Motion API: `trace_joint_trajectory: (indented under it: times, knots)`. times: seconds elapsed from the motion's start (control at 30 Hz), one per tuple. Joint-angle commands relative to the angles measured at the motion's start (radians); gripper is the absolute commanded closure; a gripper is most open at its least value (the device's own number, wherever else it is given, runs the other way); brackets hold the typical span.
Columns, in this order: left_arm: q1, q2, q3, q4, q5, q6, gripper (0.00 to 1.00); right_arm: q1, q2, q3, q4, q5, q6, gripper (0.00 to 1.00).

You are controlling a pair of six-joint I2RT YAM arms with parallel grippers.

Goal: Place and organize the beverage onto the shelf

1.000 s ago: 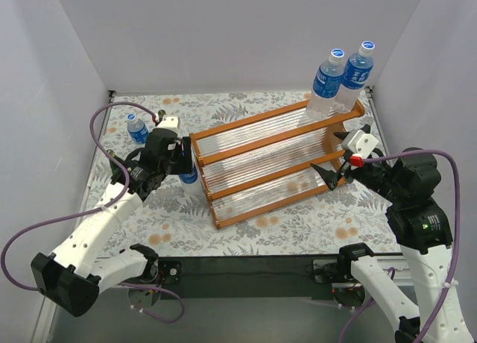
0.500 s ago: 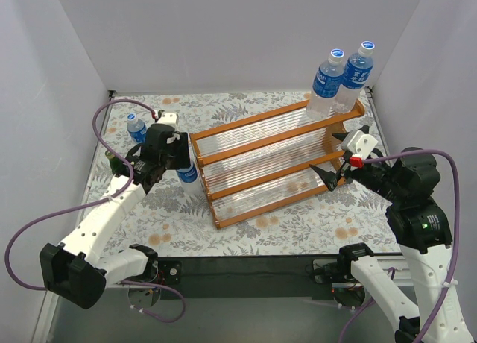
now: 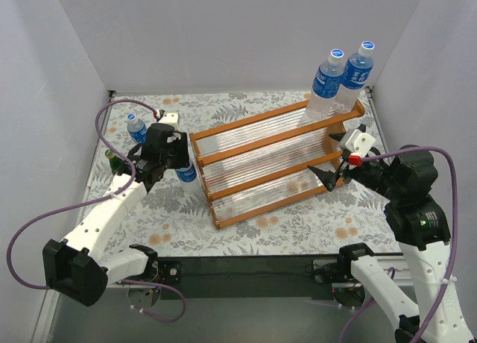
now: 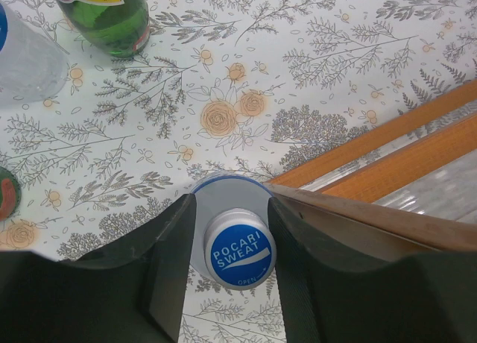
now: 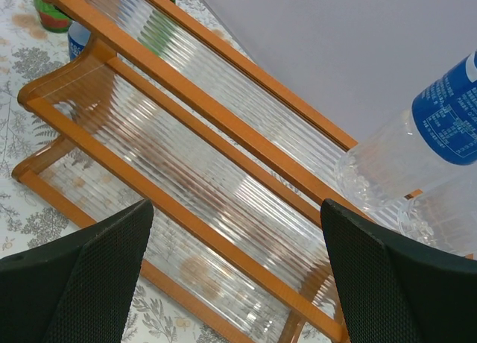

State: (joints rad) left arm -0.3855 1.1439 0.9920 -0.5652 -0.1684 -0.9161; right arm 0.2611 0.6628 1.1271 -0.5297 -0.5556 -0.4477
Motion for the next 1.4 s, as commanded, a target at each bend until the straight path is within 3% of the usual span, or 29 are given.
trace_joint_trajectory:
  times: [0.0, 0.07, 0.1, 0.2, 0.4, 0.53, 0.73, 0.97, 1.17, 1.37]
  knots:
    - [0.011, -0.003, -0.006, 0.013, -0.005, 0.025, 0.62, -0.003, 0.009, -0.007, 0.019, -0.032, 0.015, 0.02]
    - [0.011, -0.006, -0.001, 0.008, -0.005, 0.026, 0.72, -0.003, 0.015, -0.004, 0.019, -0.044, 0.015, 0.02]
    - [0.011, -0.016, 0.003, 0.002, -0.008, 0.026, 0.84, -0.003, 0.018, -0.001, 0.019, -0.05, 0.017, 0.02]
    - [0.011, -0.052, 0.023, -0.024, -0.029, 0.023, 0.99, -0.005, 0.026, 0.0, 0.017, -0.104, 0.014, 0.02]
    - [0.011, -0.193, 0.062, -0.096, -0.03, 0.017, 1.0, -0.003, 0.083, 0.003, -0.004, -0.364, -0.023, 0.02]
    - [0.011, -0.272, 0.08, -0.154, 0.007, 0.014, 1.0, 0.02, 0.164, 0.028, -0.027, -0.426, -0.069, 0.02]
    - [0.01, -0.38, 0.114, -0.222, 0.115, 0.042, 1.0, 0.156, 0.268, 0.086, -0.05, -0.316, -0.144, 0.02]
    - [0.008, -0.427, 0.183, -0.272, 0.242, 0.072, 1.0, 0.593, 0.388, 0.157, -0.099, 0.0, -0.304, 0.02]
    - [0.008, -0.457, 0.22, -0.283, 0.368, 0.079, 1.0, 0.785, 0.55, 0.301, -0.081, 0.061, -0.355, 0.03]
    - [-0.003, -0.495, 0.252, -0.285, 0.463, 0.057, 1.0, 0.921, 0.632, 0.342, 0.052, 0.16, -0.287, 0.03]
